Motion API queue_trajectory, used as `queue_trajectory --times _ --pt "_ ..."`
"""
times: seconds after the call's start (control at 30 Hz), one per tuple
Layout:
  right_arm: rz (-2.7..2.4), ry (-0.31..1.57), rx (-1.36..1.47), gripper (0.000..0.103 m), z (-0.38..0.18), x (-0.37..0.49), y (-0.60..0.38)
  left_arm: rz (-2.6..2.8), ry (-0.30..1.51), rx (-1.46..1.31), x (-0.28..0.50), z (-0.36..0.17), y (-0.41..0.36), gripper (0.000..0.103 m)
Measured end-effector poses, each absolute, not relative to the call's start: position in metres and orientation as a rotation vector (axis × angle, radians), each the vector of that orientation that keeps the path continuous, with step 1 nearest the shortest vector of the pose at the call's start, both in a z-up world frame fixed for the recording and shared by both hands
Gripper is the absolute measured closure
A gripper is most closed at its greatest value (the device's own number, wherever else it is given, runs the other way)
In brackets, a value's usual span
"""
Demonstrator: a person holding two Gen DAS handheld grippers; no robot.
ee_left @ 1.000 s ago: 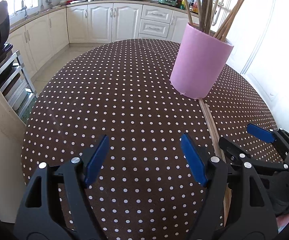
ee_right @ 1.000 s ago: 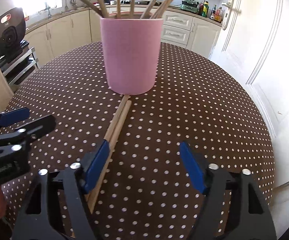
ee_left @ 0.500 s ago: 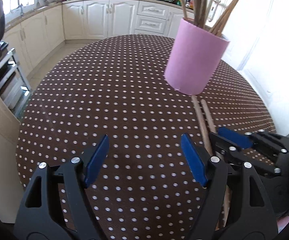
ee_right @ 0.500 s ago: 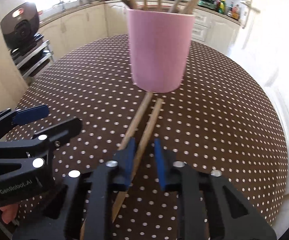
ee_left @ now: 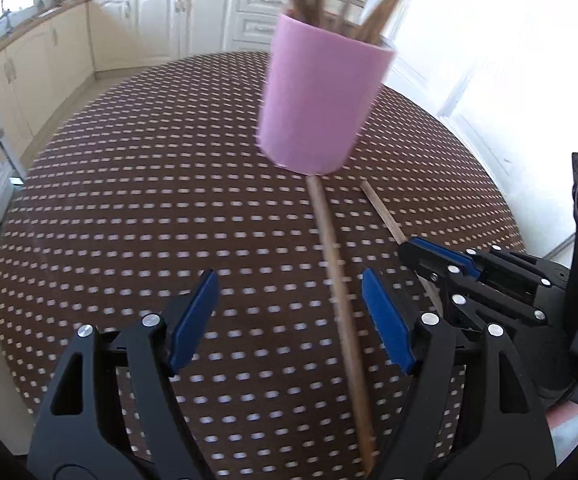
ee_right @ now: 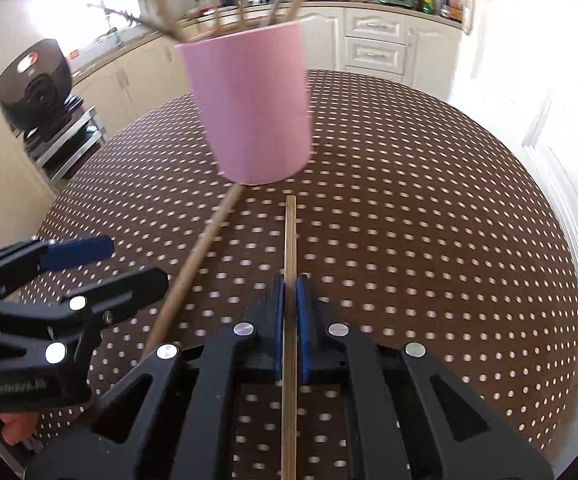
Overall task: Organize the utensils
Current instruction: 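Close the right gripper on a loose chopstick while the left grasps another, then lift both held chopsticks upright and carry them over the pink cup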
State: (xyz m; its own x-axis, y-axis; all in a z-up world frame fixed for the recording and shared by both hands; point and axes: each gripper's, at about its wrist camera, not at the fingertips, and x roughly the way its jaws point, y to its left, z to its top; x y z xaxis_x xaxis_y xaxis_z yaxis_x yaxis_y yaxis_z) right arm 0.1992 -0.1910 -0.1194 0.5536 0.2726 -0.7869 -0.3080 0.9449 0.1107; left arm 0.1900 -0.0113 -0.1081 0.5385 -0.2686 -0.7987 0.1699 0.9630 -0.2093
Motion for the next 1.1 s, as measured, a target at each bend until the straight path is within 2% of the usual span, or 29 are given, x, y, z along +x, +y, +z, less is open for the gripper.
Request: queue_trajectory --times 0.07,0.27,0.3,0.33,0.4,0.47,0.53,0.57,0.63,0.67,0.9,1.1 --pt "0.338 0.919 -0.034 0.097 -0.120 0.199 -0.193 -0.269 0.984 -0.104 0.195 -0.109 -0.020 0.030" --pt "0.350 0.897 0.023 0.094 -0.121 0.195 -0.205 -0.221 1.001 -0.054 0.203 -0.114 -0.044 0.041" --pt "0.356 0.897 0.028 0.090 -0.121 0.193 -0.208 -0.210 0.998 -0.036 0.205 -0.115 -0.048 0.046" --pt "0.368 0.895 0.038 0.082 -0.121 0.191 -0.208 -0.191 0.993 -0.007 0.210 -0.115 -0.054 0.054" --pt "0.390 0.892 0.045 0.074 -0.121 0.189 -0.208 -0.147 0.975 0.065 0.215 -0.119 -0.065 0.065" --pt "0.391 0.889 0.027 0.071 -0.121 0.186 -0.205 -0.154 0.977 0.070 0.218 -0.118 -0.068 0.072" --pt "0.383 0.887 0.018 0.074 -0.120 0.186 -0.202 -0.153 0.973 0.086 0.220 -0.118 -0.071 0.089" --pt "0.373 0.887 0.025 0.078 -0.120 0.186 -0.203 -0.143 0.967 0.095 0.220 -0.118 -0.073 0.092" --pt "0.359 0.890 0.036 0.093 -0.121 0.188 -0.206 -0.139 0.955 0.109 0.220 -0.118 -0.075 0.093" --pt "0.347 0.893 0.041 0.097 -0.122 0.190 -0.210 -0.139 0.952 0.119 0.219 -0.117 -0.078 0.093" --pt "0.348 0.869 0.092 0.098 -0.118 0.188 -0.222 -0.145 0.946 0.060 0.207 -0.106 -0.063 0.096" --pt "0.343 0.805 0.131 0.098 -0.106 0.182 -0.227 -0.181 0.854 0.081 0.191 -0.095 -0.064 0.096"
